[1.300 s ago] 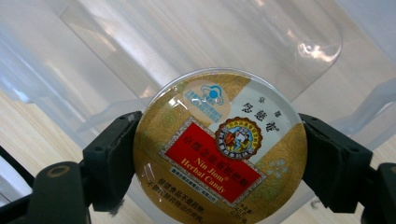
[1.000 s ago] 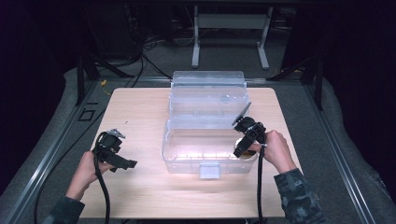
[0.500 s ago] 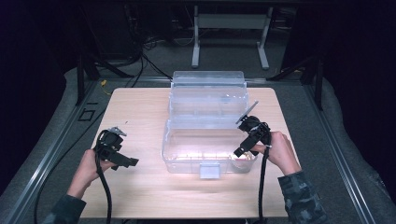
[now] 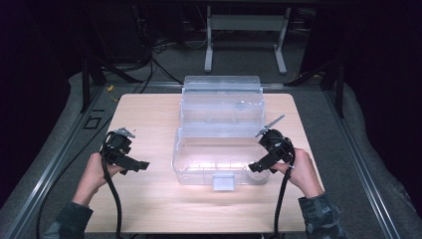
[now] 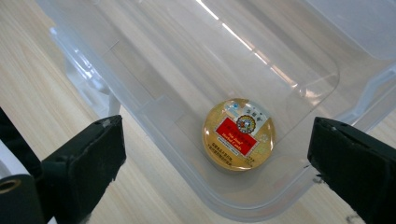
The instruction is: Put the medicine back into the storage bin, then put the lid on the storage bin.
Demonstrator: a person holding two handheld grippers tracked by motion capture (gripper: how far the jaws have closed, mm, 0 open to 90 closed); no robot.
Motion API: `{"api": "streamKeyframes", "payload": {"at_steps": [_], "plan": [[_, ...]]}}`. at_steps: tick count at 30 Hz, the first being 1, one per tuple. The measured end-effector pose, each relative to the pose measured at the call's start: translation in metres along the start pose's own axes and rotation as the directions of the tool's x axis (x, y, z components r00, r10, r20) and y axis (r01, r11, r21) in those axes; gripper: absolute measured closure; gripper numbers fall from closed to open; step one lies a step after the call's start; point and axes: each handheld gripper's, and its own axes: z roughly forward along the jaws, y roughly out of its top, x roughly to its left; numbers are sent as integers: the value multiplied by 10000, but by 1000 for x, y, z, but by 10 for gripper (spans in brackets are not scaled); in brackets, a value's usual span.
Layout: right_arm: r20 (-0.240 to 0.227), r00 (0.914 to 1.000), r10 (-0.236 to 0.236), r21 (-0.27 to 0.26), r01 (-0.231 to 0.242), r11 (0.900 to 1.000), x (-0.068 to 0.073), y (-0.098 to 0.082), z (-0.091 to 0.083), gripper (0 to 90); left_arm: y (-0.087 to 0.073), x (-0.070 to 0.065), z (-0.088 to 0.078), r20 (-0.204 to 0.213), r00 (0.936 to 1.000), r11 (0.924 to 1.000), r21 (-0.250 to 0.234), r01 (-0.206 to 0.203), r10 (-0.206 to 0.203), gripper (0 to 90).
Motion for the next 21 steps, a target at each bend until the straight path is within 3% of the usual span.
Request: {"api": "streamKeyframes", "payload": {"at_steps": [10, 21], "plan": [[181, 9997, -173, -326, 179, 9993, 14, -5, 0, 58, 19, -7, -2, 22, 9998, 9997, -153, -194, 194, 7], [84, 9989, -470, -235, 472, 9986, 24, -5, 10, 97, 47, -14, -3, 317, 9985, 9978, -498, -431, 447, 21]]}}
